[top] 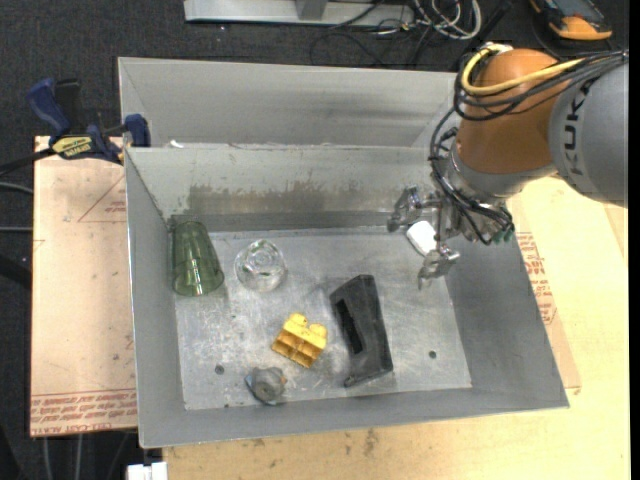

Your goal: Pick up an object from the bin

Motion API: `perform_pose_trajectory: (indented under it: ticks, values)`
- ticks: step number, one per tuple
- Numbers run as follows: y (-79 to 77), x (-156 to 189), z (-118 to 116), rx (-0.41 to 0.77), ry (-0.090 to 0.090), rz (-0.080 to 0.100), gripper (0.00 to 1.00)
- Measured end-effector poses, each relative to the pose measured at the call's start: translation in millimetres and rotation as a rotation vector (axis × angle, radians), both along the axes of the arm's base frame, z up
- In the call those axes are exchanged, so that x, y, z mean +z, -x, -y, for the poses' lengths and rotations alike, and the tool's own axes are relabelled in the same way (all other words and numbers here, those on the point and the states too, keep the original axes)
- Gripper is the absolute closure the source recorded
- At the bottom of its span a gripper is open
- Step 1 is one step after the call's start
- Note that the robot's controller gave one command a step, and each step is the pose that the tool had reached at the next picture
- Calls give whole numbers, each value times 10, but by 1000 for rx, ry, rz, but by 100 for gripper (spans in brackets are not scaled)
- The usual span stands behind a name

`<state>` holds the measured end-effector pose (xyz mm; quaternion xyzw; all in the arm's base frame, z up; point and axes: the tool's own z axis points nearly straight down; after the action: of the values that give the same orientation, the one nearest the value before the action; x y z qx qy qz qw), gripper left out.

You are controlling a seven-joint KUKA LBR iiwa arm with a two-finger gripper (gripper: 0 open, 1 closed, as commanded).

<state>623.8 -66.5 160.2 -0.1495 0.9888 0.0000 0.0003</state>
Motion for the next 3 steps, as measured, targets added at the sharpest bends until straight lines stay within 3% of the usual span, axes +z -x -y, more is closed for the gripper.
perform_pose_trajectory:
  ticks: [1,2,3]
  values:
    - [-137,-110,-139,60,-5,7,0]
    - [121,-365,-158,-199,0,1,0]
    - [185,-426,-225,-195,-1,0,0]
